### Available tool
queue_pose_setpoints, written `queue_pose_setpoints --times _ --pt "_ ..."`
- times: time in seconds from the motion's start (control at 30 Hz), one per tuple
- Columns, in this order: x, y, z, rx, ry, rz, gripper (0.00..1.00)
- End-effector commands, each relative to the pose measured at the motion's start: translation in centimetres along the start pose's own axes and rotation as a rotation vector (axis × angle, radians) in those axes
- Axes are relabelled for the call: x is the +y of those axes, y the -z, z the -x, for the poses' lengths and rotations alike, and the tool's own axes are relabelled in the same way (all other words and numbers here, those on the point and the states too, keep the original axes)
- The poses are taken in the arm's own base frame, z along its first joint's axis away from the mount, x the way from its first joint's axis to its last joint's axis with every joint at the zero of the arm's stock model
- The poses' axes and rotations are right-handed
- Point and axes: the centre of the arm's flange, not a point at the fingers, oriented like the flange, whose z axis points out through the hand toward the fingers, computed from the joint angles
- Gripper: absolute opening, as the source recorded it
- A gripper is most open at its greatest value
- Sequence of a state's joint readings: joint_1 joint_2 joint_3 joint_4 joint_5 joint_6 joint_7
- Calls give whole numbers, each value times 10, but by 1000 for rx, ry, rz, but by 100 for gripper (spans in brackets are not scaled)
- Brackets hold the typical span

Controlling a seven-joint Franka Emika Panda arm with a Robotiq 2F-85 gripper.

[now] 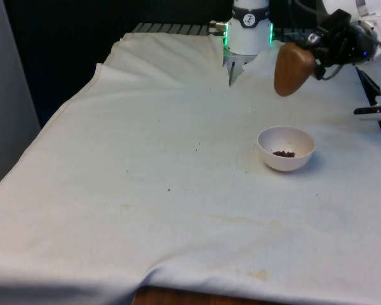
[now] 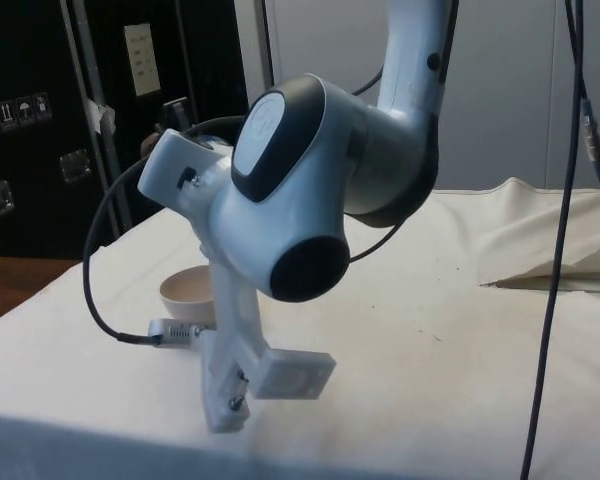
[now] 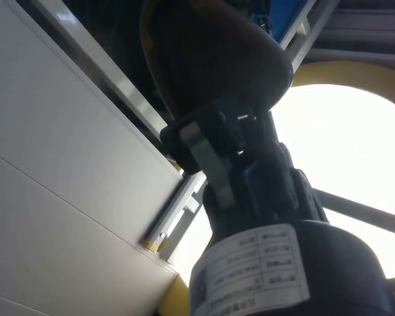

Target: Pour the coffee beans from the cup into the bowl.

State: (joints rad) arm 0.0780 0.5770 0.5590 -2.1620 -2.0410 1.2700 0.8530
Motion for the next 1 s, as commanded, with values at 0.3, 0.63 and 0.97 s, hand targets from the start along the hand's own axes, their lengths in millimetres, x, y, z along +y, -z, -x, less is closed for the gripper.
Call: queue_pose_setpoints --times 0.3,0.63,0.97 --pt "-5 -17 7 -8 -60 -58 0" --pt "-6 -33 13 -22 -111 -95 0" --pt "-7 -53 21 -37 -158 -132 0"
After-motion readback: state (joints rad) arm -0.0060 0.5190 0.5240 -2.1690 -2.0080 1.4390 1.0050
